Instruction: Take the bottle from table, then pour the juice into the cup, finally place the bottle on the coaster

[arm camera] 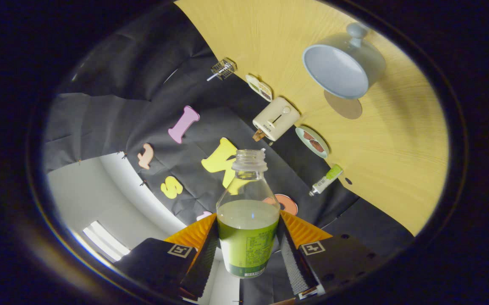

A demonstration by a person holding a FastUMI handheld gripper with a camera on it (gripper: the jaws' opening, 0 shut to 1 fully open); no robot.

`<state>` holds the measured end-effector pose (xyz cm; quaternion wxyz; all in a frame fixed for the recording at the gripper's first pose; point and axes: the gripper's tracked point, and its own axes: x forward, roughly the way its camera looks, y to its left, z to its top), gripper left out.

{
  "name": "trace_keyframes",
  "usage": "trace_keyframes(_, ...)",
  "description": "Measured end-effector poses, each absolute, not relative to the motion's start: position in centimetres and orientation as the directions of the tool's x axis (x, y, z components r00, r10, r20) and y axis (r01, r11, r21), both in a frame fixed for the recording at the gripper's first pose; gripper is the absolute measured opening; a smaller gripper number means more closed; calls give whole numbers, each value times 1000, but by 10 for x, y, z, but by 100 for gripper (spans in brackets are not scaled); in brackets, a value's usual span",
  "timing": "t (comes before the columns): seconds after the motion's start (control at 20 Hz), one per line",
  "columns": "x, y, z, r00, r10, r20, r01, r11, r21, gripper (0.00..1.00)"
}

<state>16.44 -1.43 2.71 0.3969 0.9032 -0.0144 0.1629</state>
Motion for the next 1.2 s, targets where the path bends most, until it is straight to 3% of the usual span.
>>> trace_keyframes(0.3, 168, -9, 26, 949, 109, 295, -167, -620, 767, 77)
trace_keyframes(0.45, 172, 3, 14, 957, 154, 247, -164, -414, 895, 77)
trace_keyframes(0.7, 175, 7, -3, 978, 197, 67, -66, -12, 998, 78)
trace_keyframes(0.95, 177, -13, 10, 985, 171, -13, -37, 288, 957, 79)
trace_keyframes(1.2, 181, -9, 8, 976, 178, -128, -6, 605, 796, 79)
